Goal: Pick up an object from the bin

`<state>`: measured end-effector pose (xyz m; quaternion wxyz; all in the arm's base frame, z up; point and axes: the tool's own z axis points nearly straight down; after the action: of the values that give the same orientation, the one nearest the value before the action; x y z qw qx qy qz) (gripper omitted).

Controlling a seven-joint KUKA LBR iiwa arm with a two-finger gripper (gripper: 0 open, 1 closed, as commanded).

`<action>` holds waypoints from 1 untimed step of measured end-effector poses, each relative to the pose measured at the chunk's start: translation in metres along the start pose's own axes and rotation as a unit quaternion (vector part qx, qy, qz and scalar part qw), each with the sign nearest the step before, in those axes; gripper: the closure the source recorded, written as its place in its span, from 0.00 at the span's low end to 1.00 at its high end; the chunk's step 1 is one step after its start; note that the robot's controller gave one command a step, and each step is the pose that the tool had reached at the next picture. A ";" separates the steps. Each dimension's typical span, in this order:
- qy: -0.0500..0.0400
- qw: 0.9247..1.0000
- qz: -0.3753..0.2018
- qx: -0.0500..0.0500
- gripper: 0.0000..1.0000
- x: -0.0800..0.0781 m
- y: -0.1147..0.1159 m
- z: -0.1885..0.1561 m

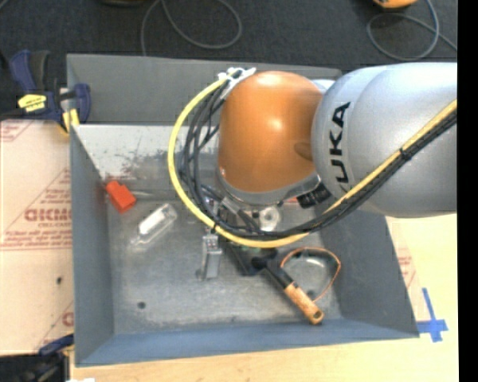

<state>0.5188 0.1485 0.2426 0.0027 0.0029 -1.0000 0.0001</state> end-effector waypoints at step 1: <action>-0.004 1.000 0.002 -0.001 0.00 -0.002 -0.001 -0.005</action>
Offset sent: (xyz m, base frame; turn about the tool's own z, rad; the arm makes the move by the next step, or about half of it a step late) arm 0.0721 0.0308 -0.1726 -0.0576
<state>0.5204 0.1475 0.2472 -0.0013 0.0004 -1.0000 -0.0007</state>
